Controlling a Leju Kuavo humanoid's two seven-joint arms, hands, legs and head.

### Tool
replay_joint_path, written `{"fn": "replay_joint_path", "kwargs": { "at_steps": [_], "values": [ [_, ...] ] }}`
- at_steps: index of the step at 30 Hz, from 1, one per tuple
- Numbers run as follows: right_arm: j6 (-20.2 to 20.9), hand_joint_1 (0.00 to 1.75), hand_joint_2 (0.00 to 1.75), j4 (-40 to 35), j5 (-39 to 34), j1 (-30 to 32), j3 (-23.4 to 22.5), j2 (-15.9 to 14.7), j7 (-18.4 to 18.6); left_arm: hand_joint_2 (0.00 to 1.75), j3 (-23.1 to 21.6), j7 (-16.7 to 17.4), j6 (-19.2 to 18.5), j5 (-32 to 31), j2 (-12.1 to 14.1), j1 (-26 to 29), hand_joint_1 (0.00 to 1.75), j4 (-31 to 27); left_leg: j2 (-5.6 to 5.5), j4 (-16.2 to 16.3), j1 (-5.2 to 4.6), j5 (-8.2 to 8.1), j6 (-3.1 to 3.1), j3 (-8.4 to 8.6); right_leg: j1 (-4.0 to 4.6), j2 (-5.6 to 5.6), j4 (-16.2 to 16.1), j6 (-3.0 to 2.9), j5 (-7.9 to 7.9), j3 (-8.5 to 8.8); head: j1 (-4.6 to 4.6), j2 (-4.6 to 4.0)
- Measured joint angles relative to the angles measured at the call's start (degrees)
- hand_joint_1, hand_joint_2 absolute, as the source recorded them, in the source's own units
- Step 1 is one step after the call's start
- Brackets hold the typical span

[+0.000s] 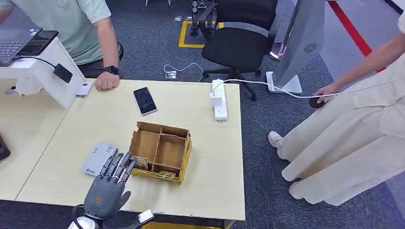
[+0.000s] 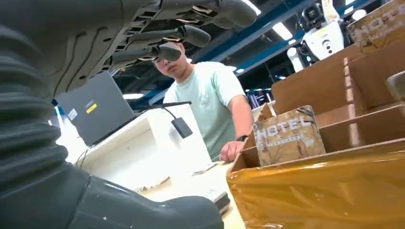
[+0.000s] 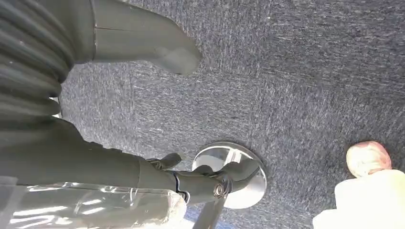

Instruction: Pass the card to the sensor for recognition and then transmit it.

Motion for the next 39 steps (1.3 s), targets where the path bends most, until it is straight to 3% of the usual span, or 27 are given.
{"fn": "replay_joint_path", "kwargs": {
  "at_steps": [15,39],
  "values": [
    [-0.07,0.0,1.75,0.02,0.07,-0.26,0.37,0.0,0.52,1.75,-8.04,0.09,0.72,0.0,-2.27,-4.5,0.0,0.74,-0.01,0.01,0.0,0.0,0.0,0.0,0.0,-0.01,0.0,0.0,0.01,0.01,0.0,0.0],
    [-0.07,0.0,1.75,0.11,0.68,-0.71,1.29,0.0,1.01,1.75,-12.46,-0.15,1.9,0.0,-4.85,-9.35,0.0,7.7,-0.01,0.01,-0.01,0.0,0.0,0.0,0.0,-0.01,0.0,0.0,0.01,0.0,0.0,-0.02]
  ]
}}
